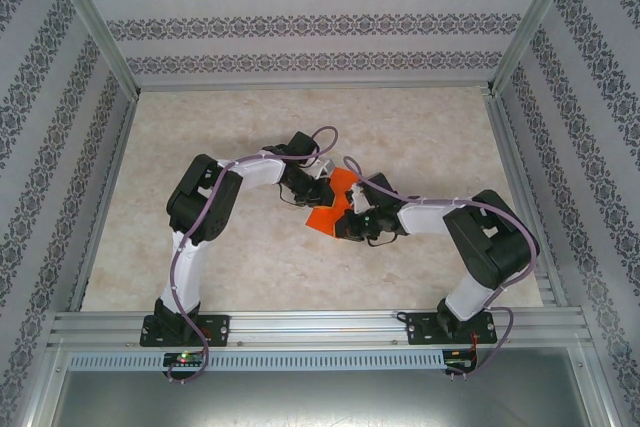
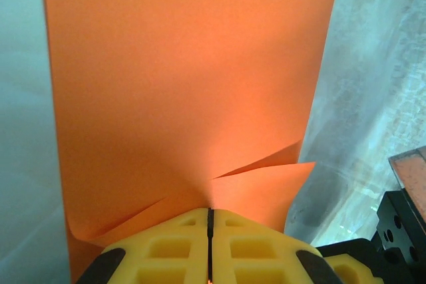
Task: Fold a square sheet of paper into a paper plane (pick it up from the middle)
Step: Fold the triangle a second time at the center of the table.
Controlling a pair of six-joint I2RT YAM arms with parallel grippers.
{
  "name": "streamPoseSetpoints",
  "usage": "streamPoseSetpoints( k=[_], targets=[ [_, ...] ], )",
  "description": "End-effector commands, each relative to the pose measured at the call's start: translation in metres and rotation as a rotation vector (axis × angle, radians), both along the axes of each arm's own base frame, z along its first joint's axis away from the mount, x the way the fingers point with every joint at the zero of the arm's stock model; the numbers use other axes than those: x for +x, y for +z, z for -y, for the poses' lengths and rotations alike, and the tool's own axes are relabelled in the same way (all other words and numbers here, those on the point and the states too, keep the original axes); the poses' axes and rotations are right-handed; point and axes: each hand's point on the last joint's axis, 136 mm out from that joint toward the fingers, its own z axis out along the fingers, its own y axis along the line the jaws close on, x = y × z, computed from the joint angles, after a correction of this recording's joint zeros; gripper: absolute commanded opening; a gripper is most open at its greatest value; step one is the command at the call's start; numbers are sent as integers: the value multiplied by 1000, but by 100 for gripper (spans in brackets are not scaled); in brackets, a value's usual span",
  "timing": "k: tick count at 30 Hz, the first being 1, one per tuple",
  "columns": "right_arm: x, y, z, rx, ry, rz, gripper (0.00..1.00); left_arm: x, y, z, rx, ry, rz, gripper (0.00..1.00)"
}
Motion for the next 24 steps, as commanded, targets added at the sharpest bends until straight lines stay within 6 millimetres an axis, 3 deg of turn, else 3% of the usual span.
streamPoseSetpoints(
  k=[1,6,9,17,24],
  targets=[
    [-23,-4,7,-26,-2,-86,5,-8,-39,-24,124,9,-53,9],
    [2,35,-7,94,-27,-9,5,-9,-37,-25,123,8,-53,9],
    [20,46,-12,126,-46,25,5,-10,-36,-24,120,5,-52,9],
    [46,26,-17,72,-39,24,4,-12,-33,-24,109,5,-46,9],
    [40,-3,-3,-12,-36,-14,4,-9,-29,-22,99,4,-39,9]
  ],
)
